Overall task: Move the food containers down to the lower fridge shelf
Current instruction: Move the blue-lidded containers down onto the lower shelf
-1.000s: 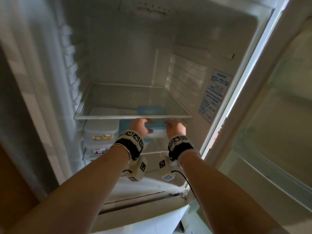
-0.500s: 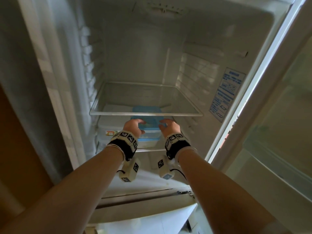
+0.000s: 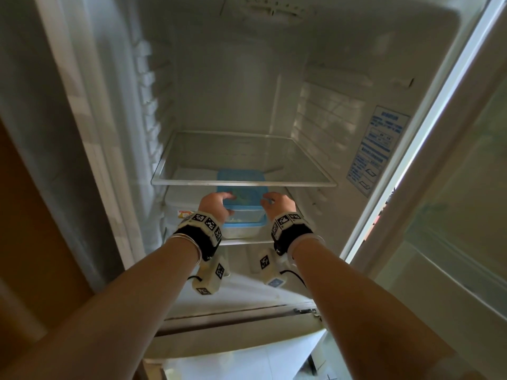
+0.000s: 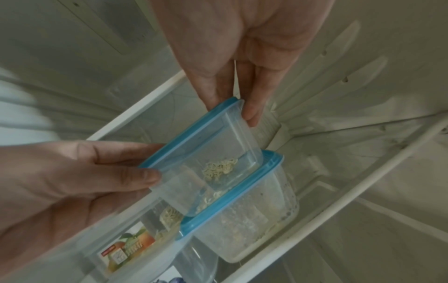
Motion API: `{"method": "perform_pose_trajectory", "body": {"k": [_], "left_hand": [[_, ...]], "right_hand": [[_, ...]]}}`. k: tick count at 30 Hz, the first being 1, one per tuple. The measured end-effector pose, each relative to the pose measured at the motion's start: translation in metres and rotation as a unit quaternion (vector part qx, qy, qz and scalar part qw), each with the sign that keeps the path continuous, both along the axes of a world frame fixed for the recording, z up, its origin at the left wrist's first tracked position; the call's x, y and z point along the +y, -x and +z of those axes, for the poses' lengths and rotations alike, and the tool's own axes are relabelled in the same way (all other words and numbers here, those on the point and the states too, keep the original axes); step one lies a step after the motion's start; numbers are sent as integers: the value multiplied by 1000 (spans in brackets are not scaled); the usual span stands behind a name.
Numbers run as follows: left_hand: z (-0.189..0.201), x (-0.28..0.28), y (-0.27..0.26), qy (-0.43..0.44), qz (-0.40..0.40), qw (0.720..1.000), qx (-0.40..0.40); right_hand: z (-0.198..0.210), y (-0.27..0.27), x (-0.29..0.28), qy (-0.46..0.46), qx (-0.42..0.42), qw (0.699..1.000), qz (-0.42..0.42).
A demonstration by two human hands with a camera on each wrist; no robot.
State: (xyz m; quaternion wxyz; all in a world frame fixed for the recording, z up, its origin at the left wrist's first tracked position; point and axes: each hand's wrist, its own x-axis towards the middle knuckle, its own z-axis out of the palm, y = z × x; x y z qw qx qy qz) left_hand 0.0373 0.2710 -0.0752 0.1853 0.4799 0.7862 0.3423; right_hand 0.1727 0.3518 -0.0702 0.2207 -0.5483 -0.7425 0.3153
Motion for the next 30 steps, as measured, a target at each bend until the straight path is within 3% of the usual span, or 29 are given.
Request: {"method": "perform_pose_trajectory", "body": {"k": [18,24,30], "left_hand": [[-2,-2,4,-11,-6,1000,4],[-5,-1,26,56,67,996,34],[-16,0,36,65,112,992,-15]], "right_hand": [[0,-1,-3,2,-1,1000,1],[-4,3,-6,16,3,1000,11],[-5,4,-4,23,2,1000,7]]}}
